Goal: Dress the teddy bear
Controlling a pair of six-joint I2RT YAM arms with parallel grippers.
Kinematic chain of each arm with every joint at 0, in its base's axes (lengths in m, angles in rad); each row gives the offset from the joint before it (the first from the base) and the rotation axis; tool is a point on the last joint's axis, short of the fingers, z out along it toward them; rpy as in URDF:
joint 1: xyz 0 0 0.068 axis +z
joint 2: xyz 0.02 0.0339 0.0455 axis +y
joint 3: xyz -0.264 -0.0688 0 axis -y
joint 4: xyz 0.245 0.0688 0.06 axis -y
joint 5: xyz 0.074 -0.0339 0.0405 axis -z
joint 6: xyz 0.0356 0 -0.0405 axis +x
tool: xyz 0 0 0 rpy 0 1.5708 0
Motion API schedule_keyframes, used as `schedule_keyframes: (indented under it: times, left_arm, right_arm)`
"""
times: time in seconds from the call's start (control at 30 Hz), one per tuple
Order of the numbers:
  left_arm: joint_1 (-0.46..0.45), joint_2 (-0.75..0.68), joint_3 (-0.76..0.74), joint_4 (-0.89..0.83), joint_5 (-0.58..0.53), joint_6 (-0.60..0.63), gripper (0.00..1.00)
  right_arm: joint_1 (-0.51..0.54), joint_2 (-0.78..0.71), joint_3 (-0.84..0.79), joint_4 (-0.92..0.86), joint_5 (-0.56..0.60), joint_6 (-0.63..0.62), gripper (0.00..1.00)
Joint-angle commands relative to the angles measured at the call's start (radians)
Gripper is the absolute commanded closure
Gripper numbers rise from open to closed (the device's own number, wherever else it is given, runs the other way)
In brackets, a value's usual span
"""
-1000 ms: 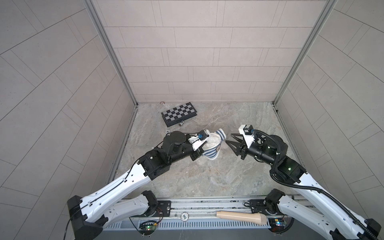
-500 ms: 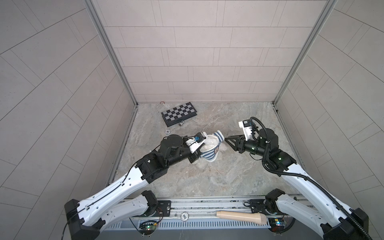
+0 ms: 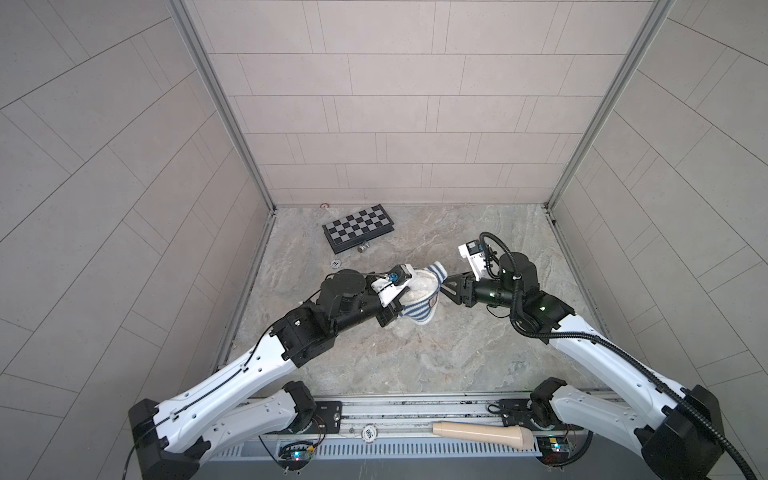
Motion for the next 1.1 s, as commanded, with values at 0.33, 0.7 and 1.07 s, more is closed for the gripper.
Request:
schedule_keyframes:
  times: [0.33,0.7,1.07]
  left_arm:
    - [0.004,-0.01,-0.026,0.094,0.023,-0.025,1.0]
    - [0.004,-0.027,-0.058,0.117,0.007,-0.036,1.0]
    - [0.003,-0.039,-0.096,0.154,-0.025,-0.046,1.0]
  right_arm:
    - [0.063,0.086,0.038,0.094,-0.059,0.029,0.67]
    - [0.071,0.159,0.015,0.176,-0.098,0.07,0.72]
    - [0.074,0.188,0.004,0.186,-0.117,0.086,0.88]
